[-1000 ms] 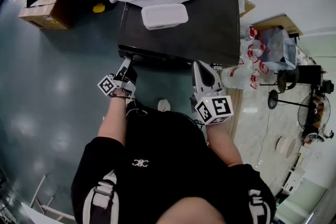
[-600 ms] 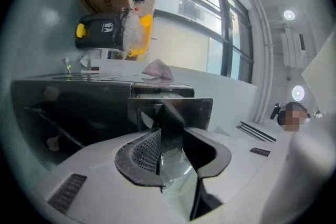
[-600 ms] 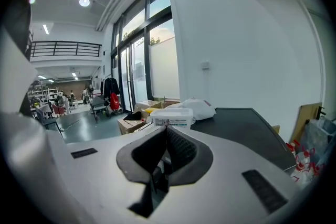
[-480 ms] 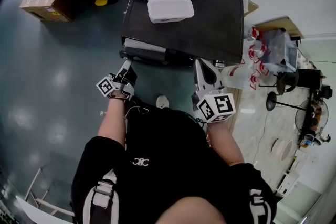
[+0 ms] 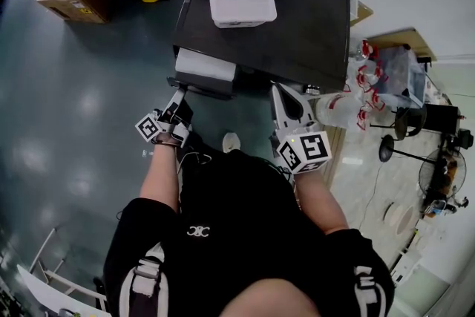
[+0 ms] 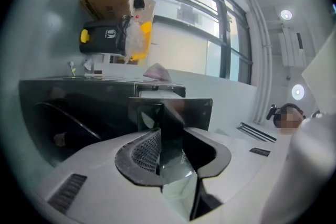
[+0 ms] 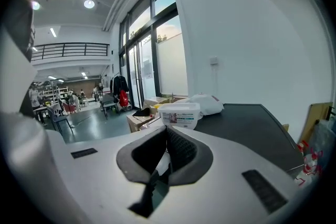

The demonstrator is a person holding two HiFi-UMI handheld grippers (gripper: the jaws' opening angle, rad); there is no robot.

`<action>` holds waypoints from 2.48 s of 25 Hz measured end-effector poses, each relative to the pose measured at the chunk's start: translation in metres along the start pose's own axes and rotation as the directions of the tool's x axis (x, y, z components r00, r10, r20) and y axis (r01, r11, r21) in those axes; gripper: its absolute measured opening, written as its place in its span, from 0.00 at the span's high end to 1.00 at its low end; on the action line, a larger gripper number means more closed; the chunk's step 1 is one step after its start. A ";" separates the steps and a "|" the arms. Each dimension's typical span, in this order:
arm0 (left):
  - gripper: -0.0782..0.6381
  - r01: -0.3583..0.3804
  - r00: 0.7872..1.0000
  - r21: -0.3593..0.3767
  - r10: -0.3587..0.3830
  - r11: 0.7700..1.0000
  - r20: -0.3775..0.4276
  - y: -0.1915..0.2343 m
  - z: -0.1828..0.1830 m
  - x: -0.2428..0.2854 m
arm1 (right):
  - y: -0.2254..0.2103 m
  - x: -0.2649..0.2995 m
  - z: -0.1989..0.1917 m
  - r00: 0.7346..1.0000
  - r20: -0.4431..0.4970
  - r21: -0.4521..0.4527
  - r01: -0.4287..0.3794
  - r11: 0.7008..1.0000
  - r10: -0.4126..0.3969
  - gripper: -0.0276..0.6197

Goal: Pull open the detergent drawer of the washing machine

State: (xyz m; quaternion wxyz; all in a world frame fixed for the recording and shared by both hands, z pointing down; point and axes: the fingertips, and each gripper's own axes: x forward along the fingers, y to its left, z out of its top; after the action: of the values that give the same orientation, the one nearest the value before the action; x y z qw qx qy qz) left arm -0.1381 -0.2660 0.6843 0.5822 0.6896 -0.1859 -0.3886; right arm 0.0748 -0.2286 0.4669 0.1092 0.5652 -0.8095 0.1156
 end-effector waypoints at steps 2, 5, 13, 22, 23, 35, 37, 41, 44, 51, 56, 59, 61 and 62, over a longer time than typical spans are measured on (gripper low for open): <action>0.72 0.001 1.000 0.003 -0.001 1.000 -0.005 -0.002 -0.005 -0.008 | 0.001 0.000 -0.004 1.000 -0.006 -0.003 -0.013 1.000 0.013 0.95; 0.72 0.004 1.000 0.001 -0.004 1.000 0.001 -0.003 -0.011 -0.018 | 0.005 0.002 -0.006 0.999 -0.004 -0.011 -0.037 0.999 0.037 0.95; 0.72 -0.013 0.999 0.026 0.012 1.000 0.032 -0.009 -0.018 -0.030 | 0.013 0.003 -0.008 0.995 -0.001 -0.026 -0.104 0.994 0.104 0.95; 0.73 -0.021 0.997 0.035 0.018 0.999 0.076 -0.014 -0.027 -0.048 | 0.014 -0.004 -0.017 0.987 -0.014 -0.040 -0.159 0.986 0.159 0.95; 0.73 -0.018 0.997 0.031 0.015 0.999 0.080 -0.014 -0.028 -0.050 | 0.015 -0.005 -0.018 0.987 -0.015 -0.040 -0.162 0.986 0.162 0.95; 0.77 0.022 0.993 0.026 -0.025 0.999 0.112 -0.020 -0.039 -0.078 | 0.017 -0.006 -0.027 0.979 -0.039 -0.061 -0.203 0.977 0.201 0.95; 0.77 0.027 0.992 0.029 -0.030 0.999 0.120 -0.021 -0.041 -0.083 | 0.018 -0.005 -0.028 0.977 -0.042 -0.065 -0.212 0.975 0.209 0.95; 0.78 0.033 0.992 0.036 -0.037 0.999 0.119 -0.023 -0.046 -0.095 | 0.023 -0.001 -0.031 0.972 -0.047 -0.068 -0.232 0.970 0.229 0.95; 0.78 0.023 0.991 0.037 -0.028 0.999 0.131 -0.023 -0.050 -0.108 | 0.030 0.000 -0.034 0.966 -0.053 -0.075 -0.258 0.963 0.255 0.95; 0.77 0.013 0.989 0.048 -0.020 0.999 0.149 -0.030 -0.057 -0.132 | 0.046 0.004 -0.036 0.953 -0.055 -0.081 -0.301 0.950 0.297 0.95; 0.77 0.003 0.989 0.053 -0.011 0.999 0.146 -0.031 -0.057 -0.134 | 0.056 0.007 -0.036 0.945 -0.058 -0.088 -0.325 0.942 0.321 0.95; 0.77 0.012 0.990 0.059 -0.020 0.998 0.143 -0.033 -0.060 -0.135 | 0.057 0.007 -0.035 0.943 -0.058 -0.096 -0.332 0.938 0.328 0.95; 0.78 0.016 0.989 0.058 -0.025 0.998 0.146 -0.034 -0.063 -0.138 | 0.057 0.007 -0.035 0.943 -0.059 -0.093 -0.332 0.939 0.327 0.95; 0.78 0.015 0.989 0.058 -0.023 0.998 0.149 -0.035 -0.064 -0.140 | 0.057 0.006 -0.036 0.943 -0.059 -0.091 -0.332 0.939 0.328 0.95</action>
State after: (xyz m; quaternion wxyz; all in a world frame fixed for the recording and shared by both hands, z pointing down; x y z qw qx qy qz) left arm -0.1850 -0.1154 0.6974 0.5432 0.6763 -0.2335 -0.4394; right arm 0.0207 -0.2038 0.4989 0.1339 0.4127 -0.8950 0.1039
